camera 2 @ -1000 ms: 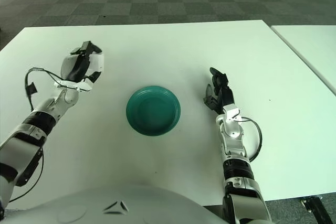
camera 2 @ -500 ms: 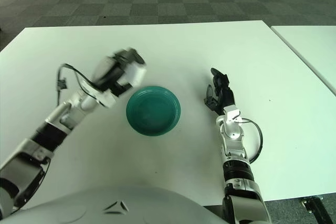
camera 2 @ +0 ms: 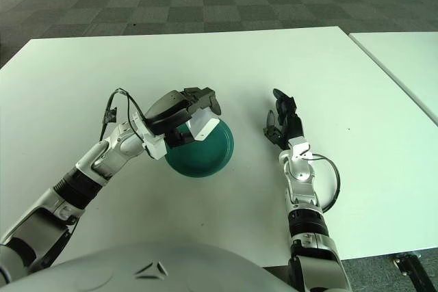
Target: Put the charger into the plate.
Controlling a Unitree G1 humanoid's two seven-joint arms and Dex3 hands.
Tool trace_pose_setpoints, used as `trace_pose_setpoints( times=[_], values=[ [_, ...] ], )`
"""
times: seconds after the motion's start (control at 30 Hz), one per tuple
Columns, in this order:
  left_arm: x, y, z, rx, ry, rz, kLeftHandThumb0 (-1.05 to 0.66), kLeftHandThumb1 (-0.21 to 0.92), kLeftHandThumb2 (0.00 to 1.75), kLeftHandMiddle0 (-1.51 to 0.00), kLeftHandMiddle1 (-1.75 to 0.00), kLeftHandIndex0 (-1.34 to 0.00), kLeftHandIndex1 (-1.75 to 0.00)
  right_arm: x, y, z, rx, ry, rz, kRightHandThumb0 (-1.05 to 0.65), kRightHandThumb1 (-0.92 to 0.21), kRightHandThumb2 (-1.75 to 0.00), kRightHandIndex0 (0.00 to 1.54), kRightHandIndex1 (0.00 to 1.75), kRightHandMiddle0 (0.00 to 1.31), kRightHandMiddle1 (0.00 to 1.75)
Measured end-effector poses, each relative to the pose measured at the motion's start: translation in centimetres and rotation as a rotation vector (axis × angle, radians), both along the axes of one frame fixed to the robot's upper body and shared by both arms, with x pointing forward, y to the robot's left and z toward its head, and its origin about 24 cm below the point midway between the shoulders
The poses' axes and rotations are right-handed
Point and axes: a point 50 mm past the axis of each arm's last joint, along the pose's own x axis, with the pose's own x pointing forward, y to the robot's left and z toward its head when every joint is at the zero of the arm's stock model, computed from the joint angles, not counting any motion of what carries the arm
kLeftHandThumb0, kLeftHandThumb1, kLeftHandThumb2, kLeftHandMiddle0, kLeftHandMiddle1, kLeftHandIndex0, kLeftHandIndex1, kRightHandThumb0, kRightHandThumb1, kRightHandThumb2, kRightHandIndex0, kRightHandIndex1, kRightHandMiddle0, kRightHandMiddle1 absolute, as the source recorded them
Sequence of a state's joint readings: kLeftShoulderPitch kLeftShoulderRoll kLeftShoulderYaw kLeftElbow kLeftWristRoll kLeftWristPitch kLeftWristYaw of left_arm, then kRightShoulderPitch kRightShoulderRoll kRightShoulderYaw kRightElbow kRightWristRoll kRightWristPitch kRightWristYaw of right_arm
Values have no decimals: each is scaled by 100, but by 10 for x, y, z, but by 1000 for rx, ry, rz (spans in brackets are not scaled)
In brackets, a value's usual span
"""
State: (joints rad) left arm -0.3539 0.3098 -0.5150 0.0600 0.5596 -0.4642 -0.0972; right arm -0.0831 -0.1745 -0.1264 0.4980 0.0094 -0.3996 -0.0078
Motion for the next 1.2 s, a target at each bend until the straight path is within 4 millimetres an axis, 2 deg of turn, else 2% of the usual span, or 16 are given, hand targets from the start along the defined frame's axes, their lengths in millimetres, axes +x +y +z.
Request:
trace_pose_setpoints(
  times=[0.37,0.6,0.77,0.8,0.93,0.97,1.0,1.03,1.07,1.13,1.17,1.2],
  values=[
    [-1,-10,-14,73,70,-25,-1,7,160,-77,-173,-59,-175,-1,4,0,-11,1,1,-90,-92,-91,16,0,0,57],
    [-2,-16,-24,90,94,-39,-1,1,166,-81,-174,-64,-174,-1,8,0,-13,0,3,-90,-92,-91,16,0,0,57],
    [-2,-18,-26,79,98,-45,-1,-4,169,-85,-175,-74,-163,-1,9,0,-10,0,4,-90,-92,-91,16,0,0,57],
    [-2,-18,-26,79,98,-46,-1,-4,166,-85,-175,-77,-155,-1,9,0,-9,0,4,-90,-92,-91,16,0,0,57],
    [-1,-18,-28,94,79,-45,-1,22,142,-59,-175,-57,-169,-1,10,0,-8,0,3,-90,-92,-91,16,0,0,57],
    [0,-18,-28,100,70,-43,-1,24,140,-57,-175,-56,-170,-1,10,0,-8,0,2,-90,-92,-91,16,0,0,57],
    [0,-17,-28,104,63,-41,-15,39,119,-67,-175,-51,-169,-1,10,0,-8,0,2,-90,-92,-91,16,0,0,57],
    [1,-17,-27,108,56,-40,-23,52,101,-70,-175,-46,-168,-1,10,0,-8,0,1,-90,-92,-91,16,0,0,57],
    [1,-17,-27,112,51,-39,-29,61,88,-72,-175,-42,-167,-1,10,0,-7,0,1,-90,-92,-91,16,0,0,57],
    [3,-16,-26,118,45,-36,-33,69,77,-74,-175,-39,-166,-1,10,0,-7,-1,-1,-90,-92,-91,16,0,0,57],
    [3,-16,-25,122,43,-34,-57,77,75,-55,-163,-31,-159,0,10,0,-6,-1,-1,-90,-92,-91,16,0,0,57],
    [4,-15,-25,132,44,-31,-66,80,75,-49,-159,-29,-156,0,10,0,-6,-1,-2,-90,-92,-91,16,0,0,57]
  ],
)
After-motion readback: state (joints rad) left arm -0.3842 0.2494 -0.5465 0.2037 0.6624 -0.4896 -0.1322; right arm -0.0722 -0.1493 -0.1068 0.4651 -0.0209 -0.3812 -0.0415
